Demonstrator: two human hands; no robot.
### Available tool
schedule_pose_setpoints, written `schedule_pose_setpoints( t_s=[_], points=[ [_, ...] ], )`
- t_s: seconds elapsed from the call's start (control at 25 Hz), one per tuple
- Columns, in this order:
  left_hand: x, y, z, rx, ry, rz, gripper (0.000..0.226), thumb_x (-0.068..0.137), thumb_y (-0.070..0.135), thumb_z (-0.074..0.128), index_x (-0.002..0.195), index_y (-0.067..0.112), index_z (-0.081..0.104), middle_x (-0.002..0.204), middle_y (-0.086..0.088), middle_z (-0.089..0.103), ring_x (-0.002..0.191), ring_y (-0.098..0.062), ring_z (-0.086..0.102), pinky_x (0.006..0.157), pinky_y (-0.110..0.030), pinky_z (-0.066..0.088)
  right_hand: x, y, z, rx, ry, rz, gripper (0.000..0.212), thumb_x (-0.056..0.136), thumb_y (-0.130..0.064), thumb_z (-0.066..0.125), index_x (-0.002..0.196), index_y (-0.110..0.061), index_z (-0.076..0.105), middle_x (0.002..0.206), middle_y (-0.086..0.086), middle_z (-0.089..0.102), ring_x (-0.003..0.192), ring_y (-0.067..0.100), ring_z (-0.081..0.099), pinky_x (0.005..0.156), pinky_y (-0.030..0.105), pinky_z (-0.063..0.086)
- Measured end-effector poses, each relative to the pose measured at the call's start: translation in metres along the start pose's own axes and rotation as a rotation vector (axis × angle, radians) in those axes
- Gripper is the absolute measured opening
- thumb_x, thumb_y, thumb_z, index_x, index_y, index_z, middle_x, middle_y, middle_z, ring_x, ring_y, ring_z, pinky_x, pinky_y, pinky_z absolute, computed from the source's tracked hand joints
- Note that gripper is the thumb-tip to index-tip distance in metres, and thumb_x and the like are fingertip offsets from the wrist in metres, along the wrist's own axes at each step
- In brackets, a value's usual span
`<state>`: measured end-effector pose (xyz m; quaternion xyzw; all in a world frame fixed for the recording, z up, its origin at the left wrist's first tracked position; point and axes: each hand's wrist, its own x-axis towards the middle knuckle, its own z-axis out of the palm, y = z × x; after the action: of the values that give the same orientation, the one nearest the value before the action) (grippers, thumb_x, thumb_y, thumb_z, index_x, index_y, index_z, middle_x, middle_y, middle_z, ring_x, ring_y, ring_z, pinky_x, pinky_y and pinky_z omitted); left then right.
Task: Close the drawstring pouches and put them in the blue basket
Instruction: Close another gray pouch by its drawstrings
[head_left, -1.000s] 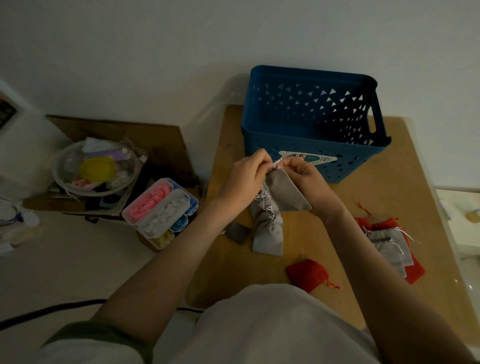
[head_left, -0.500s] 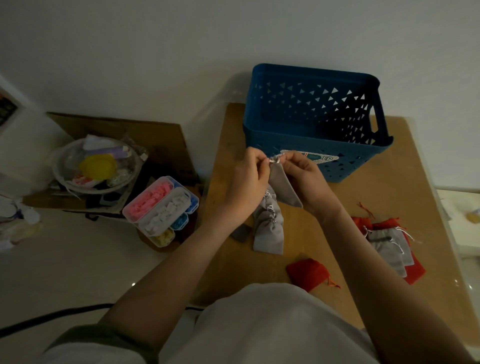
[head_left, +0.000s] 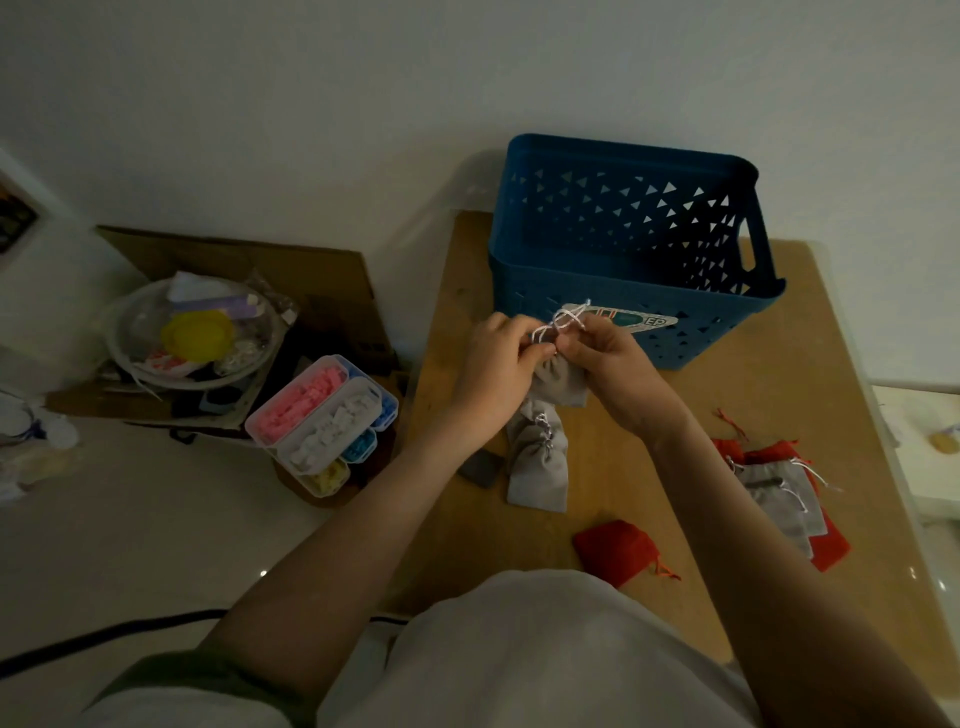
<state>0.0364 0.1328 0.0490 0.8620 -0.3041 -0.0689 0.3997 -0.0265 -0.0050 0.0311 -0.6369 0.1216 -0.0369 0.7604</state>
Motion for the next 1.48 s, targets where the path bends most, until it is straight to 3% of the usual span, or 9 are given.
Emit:
schedule_pose_setpoints(
  t_s=[0.16,0.32,0.52,0.76,0.88,1.04,1.12,1.32,1.48],
  points=[
    [-0.002,0.002,-0.005,-0.268,-0.038,-0.179,0.013,0.093,0.017,0.057,0.086,0.007,0.062,0.073,0.005,0.053,0.064,0.001,0.049,0.058,-0.009,0.036,-0.001,-0.004,0.003,-0.059,0.095,0.032,0.011,0.094,0.0,0.052,0.095,-0.01,0.057,0.079,0.007,0.055,0.077,0.013,0.057,0.075,0.025,0.047],
    [-0.002,0.004,-0.006,-0.585,-0.045,-0.532,0.012,0.097,0.017,0.047,0.094,0.01,0.056,0.071,-0.001,0.054,0.059,-0.007,0.048,0.054,-0.019,0.04,-0.004,-0.005,0.005,-0.157,0.158,0.017,0.023,0.091,0.002,0.055,0.109,-0.012,0.054,0.076,0.004,0.05,0.068,0.003,0.053,0.068,0.016,0.045],
    [0.003,0.0,-0.012,-0.764,-0.014,-0.655,0.021,0.1,0.021,0.044,0.085,0.015,0.056,0.064,0.002,0.055,0.054,-0.007,0.047,0.052,-0.019,0.041,-0.007,-0.007,-0.002,-0.177,0.151,-0.005,0.038,0.09,0.008,0.052,0.122,-0.013,0.052,0.083,0.005,0.054,0.068,0.005,0.053,0.058,0.014,0.043],
    [0.006,-0.003,-0.015,-0.838,0.051,-0.836,0.021,0.099,0.015,0.043,0.083,0.015,0.055,0.064,0.0,0.052,0.054,-0.007,0.046,0.053,-0.02,0.042,-0.008,-0.005,-0.013,0.376,-0.148,0.064,0.033,0.082,0.011,0.041,0.093,-0.011,0.062,0.075,0.004,0.056,0.059,0.013,0.047,0.05,0.022,0.036],
    [0.007,0.0,-0.021,-0.923,0.025,-0.788,0.017,0.1,0.014,0.044,0.086,0.014,0.054,0.065,0.0,0.053,0.055,-0.009,0.047,0.054,-0.022,0.044,-0.012,-0.006,-0.016,0.446,-0.23,0.133,0.023,0.081,-0.002,0.043,0.094,-0.01,0.06,0.07,0.004,0.049,0.059,0.013,0.044,0.052,0.024,0.036],
    [0.008,0.003,-0.025,-0.614,-0.173,-0.445,0.011,0.1,0.019,0.044,0.094,0.016,0.052,0.074,0.0,0.058,0.064,-0.008,0.051,0.055,-0.015,0.044,-0.01,-0.006,-0.003,-0.187,-0.158,0.204,0.022,0.088,-0.023,0.064,0.107,-0.012,0.063,0.065,-0.005,0.049,0.056,0.007,0.04,0.051,0.021,0.032],
    [0.01,0.005,-0.025,-0.558,-0.216,-0.285,0.011,0.099,0.019,0.046,0.09,0.019,0.053,0.077,0.0,0.06,0.066,-0.007,0.052,0.057,-0.012,0.043,-0.007,-0.005,0.01,-0.319,-0.113,0.117,0.015,0.09,-0.017,0.062,0.103,-0.009,0.065,0.067,-0.009,0.054,0.057,0.004,0.042,0.051,0.018,0.032],
    [0.019,-0.006,-0.025,-0.419,-0.112,-0.207,0.011,0.095,0.018,0.054,0.084,0.017,0.055,0.072,0.003,0.058,0.066,-0.005,0.053,0.066,-0.02,0.043,-0.004,-0.001,0.01,-0.084,-0.218,0.088,0.013,0.09,-0.022,0.059,0.08,-0.014,0.062,0.055,-0.001,0.044,0.051,0.014,0.034,0.05,0.025,0.026],
    [0.011,-0.006,-0.014,-0.266,-0.074,-0.218,0.014,0.094,0.016,0.056,0.093,0.003,0.06,0.074,0.006,0.053,0.067,0.0,0.048,0.058,-0.005,0.037,-0.006,0.004,0.005,0.094,-0.182,0.079,0.013,0.092,-0.02,0.057,0.086,-0.012,0.066,0.049,-0.003,0.04,0.047,0.011,0.03,0.047,0.023,0.024]
  ],
)
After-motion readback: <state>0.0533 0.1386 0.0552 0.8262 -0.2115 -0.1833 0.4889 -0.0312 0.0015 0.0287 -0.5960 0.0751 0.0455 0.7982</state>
